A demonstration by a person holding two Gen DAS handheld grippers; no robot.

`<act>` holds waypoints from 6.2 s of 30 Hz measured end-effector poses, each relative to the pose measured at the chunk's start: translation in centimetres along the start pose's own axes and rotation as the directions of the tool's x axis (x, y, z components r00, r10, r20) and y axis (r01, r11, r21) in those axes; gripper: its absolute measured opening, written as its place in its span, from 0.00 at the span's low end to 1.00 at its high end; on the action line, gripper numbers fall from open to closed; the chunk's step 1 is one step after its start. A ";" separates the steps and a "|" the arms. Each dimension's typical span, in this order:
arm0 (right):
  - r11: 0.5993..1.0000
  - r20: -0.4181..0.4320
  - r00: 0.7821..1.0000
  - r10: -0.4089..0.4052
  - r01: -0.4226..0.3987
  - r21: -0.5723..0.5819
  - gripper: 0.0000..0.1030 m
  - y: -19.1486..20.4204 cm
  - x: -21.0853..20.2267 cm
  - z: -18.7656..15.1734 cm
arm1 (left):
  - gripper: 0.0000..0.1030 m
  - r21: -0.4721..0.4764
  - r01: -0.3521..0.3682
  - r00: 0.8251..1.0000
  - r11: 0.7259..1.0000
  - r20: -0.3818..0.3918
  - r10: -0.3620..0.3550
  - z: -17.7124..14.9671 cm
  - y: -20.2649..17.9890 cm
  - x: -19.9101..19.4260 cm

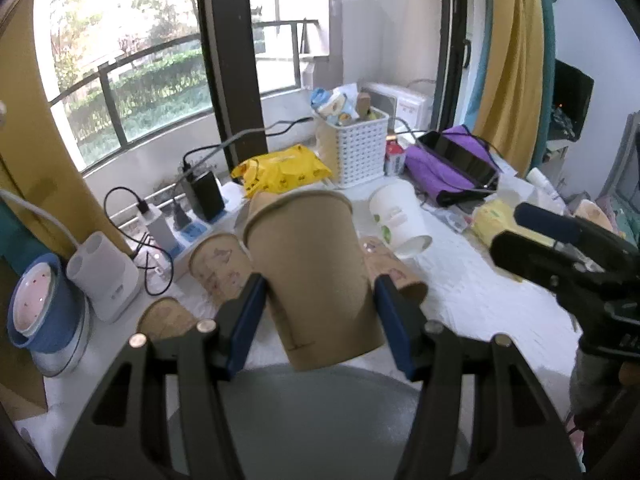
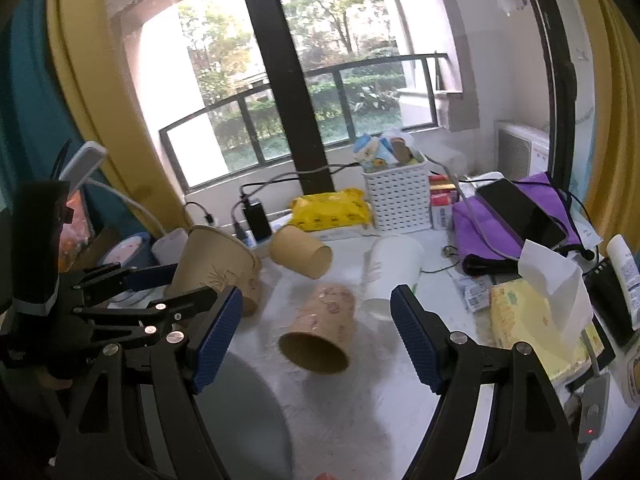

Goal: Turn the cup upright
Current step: 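Lift the tan cup with the left gripper while the right gripper approaches it, then grasp the cup with the right gripper while the left gripper opens and releases it, then carry the upright tan cup with the right gripper over the turntable, then lower the cup onto the turntable and open the right gripper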

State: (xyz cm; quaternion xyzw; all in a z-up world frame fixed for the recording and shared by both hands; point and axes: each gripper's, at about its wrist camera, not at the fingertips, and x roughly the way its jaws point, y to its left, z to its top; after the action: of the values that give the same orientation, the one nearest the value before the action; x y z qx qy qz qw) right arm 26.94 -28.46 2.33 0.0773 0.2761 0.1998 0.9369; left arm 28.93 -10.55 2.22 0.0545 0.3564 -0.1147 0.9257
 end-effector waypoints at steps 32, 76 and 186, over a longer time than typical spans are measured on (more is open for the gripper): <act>0.951 -0.121 0.955 0.269 -0.283 -0.121 0.77 15.0 -5.9 -5.5 | 0.56 -0.014 0.067 0.947 0.998 0.315 -0.059 -16.1 -1.0 -15.3; 0.878 -0.329 0.826 0.457 -0.478 0.017 0.66 19.3 -3.9 -9.6 | 0.60 -0.046 0.194 0.877 0.980 0.456 -0.152 -23.0 2.1 -20.0; 0.922 -0.194 0.979 -0.053 -0.027 -0.385 0.73 20.4 5.1 -14.3 | 0.82 -0.366 0.122 0.962 0.922 0.272 -0.019 -22.6 12.8 -14.9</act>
State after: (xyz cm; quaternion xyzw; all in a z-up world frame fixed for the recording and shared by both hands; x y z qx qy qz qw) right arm 16.28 -7.27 -6.86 -0.1311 0.3251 0.2506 0.9024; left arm 6.84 8.51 -4.23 -0.1543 0.2474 -0.0833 0.9529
